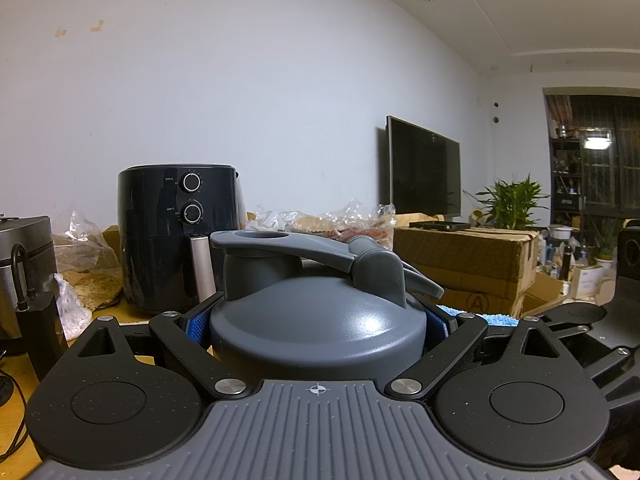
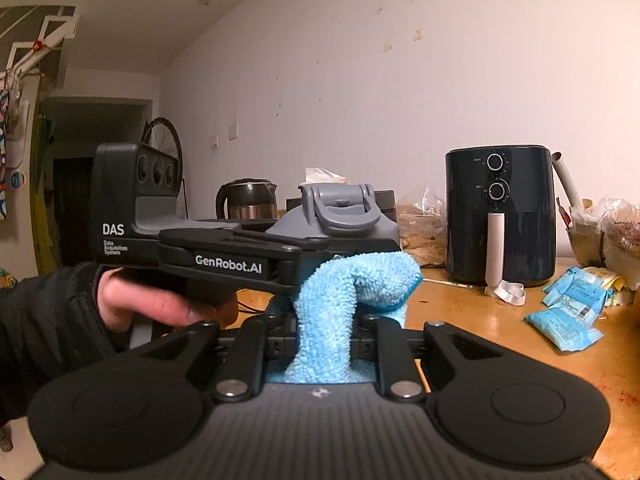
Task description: Clean container
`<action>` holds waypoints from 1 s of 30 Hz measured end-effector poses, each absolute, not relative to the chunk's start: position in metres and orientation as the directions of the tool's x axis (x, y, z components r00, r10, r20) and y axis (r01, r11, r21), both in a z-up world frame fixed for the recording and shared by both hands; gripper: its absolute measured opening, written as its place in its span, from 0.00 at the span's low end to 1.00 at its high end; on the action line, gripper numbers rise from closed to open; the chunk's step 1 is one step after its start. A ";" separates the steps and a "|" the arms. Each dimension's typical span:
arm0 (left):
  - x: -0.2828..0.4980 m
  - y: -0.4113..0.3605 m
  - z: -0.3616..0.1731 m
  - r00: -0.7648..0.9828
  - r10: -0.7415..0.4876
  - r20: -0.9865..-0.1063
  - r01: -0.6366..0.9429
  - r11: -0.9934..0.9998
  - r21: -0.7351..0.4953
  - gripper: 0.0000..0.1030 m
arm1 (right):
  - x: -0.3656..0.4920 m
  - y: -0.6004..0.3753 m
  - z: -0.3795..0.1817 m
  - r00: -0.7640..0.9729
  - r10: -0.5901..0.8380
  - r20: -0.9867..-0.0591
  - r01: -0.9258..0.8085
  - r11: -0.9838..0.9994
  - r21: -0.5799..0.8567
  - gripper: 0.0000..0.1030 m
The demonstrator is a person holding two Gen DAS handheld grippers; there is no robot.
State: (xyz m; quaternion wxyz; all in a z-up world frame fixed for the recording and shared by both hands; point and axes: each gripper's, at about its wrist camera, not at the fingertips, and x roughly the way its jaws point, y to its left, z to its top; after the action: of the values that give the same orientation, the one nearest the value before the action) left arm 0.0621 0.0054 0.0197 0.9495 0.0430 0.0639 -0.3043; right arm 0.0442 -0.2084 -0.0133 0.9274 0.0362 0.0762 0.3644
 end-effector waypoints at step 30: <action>0.062 0.007 0.018 0.806 -0.577 -0.130 0.586 0.809 0.044 0.93 | 0.025 -0.235 -0.023 0.746 0.658 -0.105 -0.643 0.752 0.146 0.13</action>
State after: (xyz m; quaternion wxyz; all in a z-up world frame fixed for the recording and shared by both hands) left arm 0.0621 0.0072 0.0181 0.9494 0.0412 0.0553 -0.3063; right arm 0.0255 -0.2352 -0.0232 0.9330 0.0505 0.0749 0.3484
